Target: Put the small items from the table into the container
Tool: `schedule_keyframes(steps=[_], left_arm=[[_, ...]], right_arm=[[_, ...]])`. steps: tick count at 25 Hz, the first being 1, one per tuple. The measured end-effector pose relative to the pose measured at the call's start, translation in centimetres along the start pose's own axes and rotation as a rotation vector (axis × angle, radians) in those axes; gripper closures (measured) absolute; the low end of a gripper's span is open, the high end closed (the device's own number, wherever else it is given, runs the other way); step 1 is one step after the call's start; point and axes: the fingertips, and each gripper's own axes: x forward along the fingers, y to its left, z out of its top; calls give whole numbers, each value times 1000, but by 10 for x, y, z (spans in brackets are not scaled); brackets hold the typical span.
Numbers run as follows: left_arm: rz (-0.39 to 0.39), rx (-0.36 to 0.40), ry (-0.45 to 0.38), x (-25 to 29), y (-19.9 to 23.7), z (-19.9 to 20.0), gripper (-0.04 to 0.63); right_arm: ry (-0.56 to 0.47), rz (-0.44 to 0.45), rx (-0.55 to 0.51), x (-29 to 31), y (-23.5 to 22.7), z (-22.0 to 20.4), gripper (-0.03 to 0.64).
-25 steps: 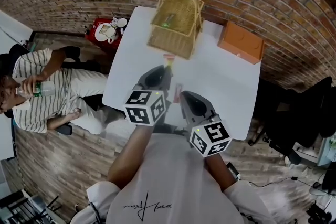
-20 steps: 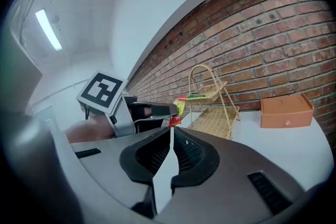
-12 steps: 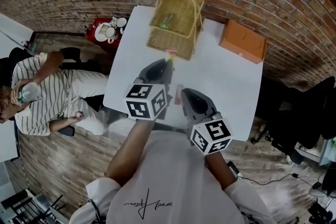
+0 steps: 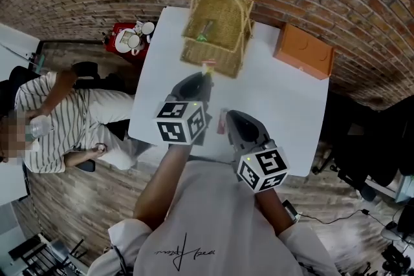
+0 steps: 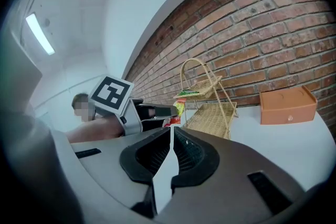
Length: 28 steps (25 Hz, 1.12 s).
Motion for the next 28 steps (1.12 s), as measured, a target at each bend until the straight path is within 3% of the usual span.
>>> schedule_keyframes(steps=[14, 28], left_arm=[[24, -12, 101, 55, 39, -21, 548], [68, 64, 193, 101, 71, -46, 548]], right_arm=[[86, -37, 74, 25, -19, -16, 594], [139, -67, 138, 42, -31, -35, 594]])
